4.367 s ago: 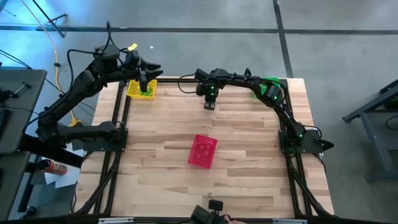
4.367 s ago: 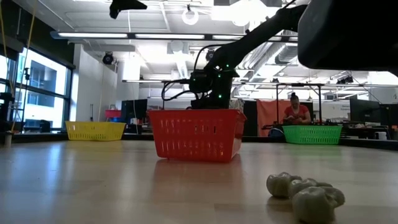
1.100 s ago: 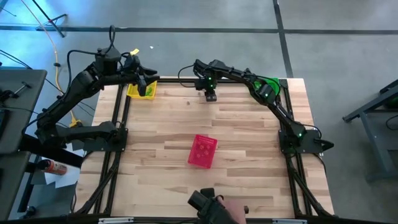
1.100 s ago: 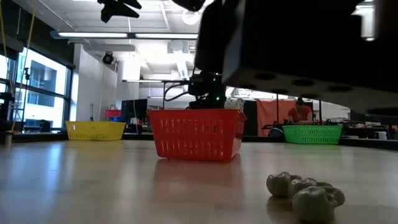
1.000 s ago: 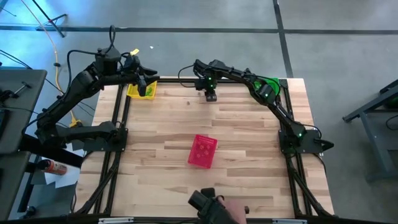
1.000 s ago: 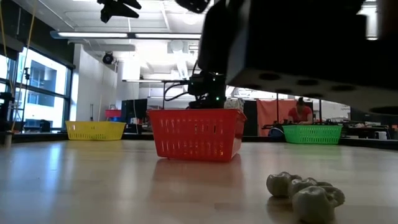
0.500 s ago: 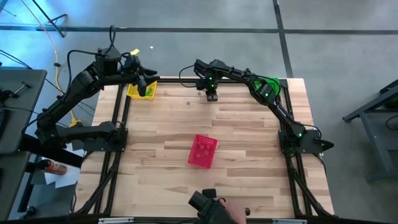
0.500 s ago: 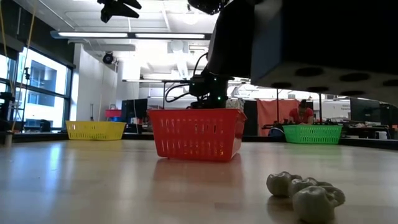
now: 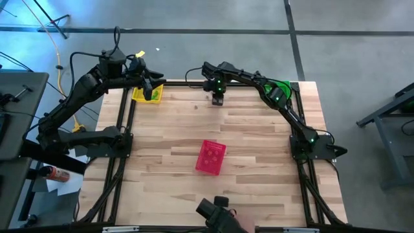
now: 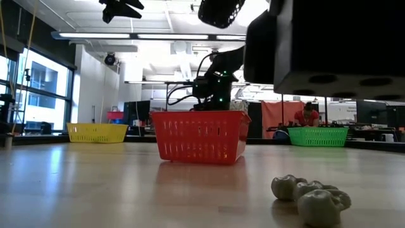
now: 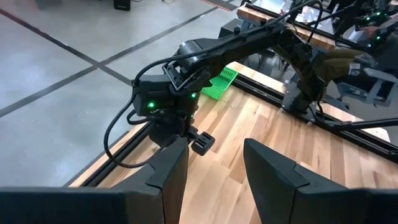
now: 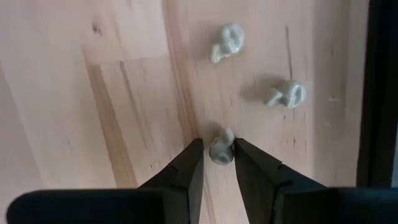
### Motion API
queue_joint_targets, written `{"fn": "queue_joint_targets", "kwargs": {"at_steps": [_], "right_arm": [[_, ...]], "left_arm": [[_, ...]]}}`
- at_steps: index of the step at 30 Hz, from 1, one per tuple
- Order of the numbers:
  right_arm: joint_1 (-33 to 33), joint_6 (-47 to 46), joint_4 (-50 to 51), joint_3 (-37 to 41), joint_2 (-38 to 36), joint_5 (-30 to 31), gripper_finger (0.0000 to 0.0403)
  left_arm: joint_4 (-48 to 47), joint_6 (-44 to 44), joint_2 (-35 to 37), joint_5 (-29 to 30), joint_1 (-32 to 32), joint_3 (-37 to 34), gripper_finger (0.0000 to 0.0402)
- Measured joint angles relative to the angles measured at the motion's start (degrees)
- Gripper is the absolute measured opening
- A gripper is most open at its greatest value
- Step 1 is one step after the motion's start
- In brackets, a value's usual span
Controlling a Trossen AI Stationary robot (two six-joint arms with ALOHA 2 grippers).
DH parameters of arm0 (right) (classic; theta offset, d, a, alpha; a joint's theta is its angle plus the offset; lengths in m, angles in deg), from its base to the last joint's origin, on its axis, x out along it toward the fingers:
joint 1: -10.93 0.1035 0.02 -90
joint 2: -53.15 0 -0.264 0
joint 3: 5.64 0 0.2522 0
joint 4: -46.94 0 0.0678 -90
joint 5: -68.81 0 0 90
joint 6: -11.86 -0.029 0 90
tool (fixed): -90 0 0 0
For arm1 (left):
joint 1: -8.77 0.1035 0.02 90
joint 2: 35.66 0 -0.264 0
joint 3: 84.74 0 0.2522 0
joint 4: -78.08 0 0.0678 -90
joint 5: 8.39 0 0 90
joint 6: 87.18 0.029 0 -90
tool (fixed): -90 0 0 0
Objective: Sort Halloween decoration
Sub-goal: Put the white skull toy into the green bin
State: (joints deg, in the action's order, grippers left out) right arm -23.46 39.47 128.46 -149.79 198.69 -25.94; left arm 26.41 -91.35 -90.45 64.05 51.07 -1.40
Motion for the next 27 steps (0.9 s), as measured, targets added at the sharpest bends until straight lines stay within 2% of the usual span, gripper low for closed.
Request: {"fn": "queue_joint_targets", "kwargs": {"at_steps": [5, 12, 21, 27], "right_arm": [[0.0, -4.64, -0.54, 0.0, 0.0, -0.14, 0.0084], [0.0, -6.37, -0.55, 0.0, 0.0, -0.19, 0.008], [0.04, -8.23, -0.56, 0.0, -0.15, -0.19, 0.0016], [0.04, -8.27, -0.55, -0.02, -0.24, -0.2, 0.0009]], "left_arm": [[0.0, 0.9, 0.0, -0.02, 0.0, 0.0, 0.0147], [0.0, 0.99, 0.0, -0.02, 0.0, 0.0, 0.0147], [0.0, 1.01, 0.0, -0.02, 0.0, 0.0, 0.0147], [-0.02, 0.98, 0.0, -0.02, 0.0, 0.0, 0.0147]]}}
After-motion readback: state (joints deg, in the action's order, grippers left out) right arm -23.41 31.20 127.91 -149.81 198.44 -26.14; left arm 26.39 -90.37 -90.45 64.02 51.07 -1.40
